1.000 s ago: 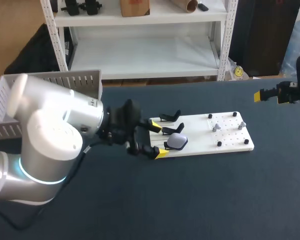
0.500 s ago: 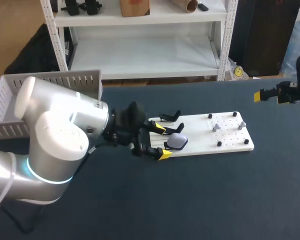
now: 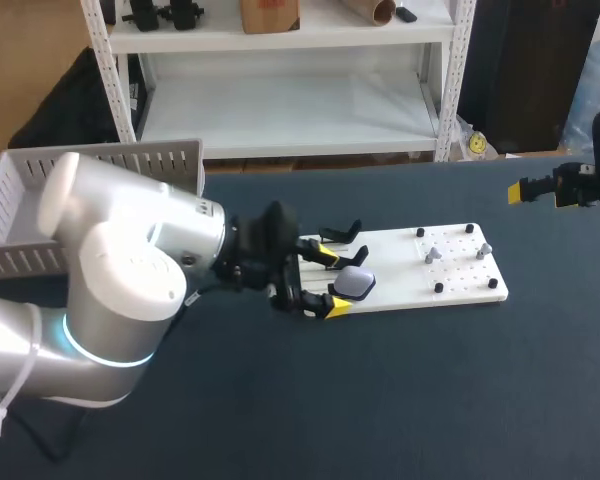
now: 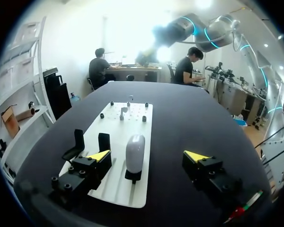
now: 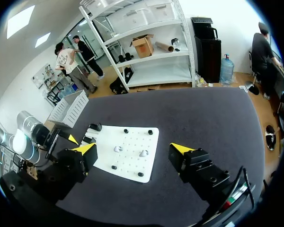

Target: Pick up each earbud case from the left stands, insert the matching earbuds, close the lid, and place the case in the box.

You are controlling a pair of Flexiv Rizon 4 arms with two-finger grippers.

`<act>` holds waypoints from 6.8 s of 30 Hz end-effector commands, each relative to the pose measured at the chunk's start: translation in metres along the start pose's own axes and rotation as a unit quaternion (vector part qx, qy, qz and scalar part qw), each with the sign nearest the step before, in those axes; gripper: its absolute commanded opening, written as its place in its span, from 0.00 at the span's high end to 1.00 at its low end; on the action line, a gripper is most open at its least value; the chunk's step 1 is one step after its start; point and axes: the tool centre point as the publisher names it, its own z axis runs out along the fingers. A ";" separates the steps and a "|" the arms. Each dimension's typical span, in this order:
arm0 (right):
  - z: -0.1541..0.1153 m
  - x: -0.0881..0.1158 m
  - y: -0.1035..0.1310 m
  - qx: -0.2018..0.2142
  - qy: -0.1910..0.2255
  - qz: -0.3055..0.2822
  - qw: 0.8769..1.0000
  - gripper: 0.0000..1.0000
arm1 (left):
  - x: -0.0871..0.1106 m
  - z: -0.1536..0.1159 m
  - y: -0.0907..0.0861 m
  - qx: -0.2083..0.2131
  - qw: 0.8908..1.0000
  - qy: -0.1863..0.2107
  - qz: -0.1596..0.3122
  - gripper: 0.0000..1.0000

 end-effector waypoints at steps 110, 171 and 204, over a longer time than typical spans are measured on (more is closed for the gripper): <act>0.008 0.008 0.020 0.034 0.021 -0.005 0.999 0.00 | -0.065 0.007 0.026 0.001 0.995 -0.073 0.061 1.00; 0.041 0.025 0.109 0.044 0.065 -0.067 0.995 0.00 | -0.095 0.029 0.005 0.039 0.989 -0.095 0.108 1.00; 0.035 0.077 0.023 0.270 0.132 -0.169 0.939 0.00 | -0.079 -0.005 0.006 0.057 0.976 -0.204 0.050 1.00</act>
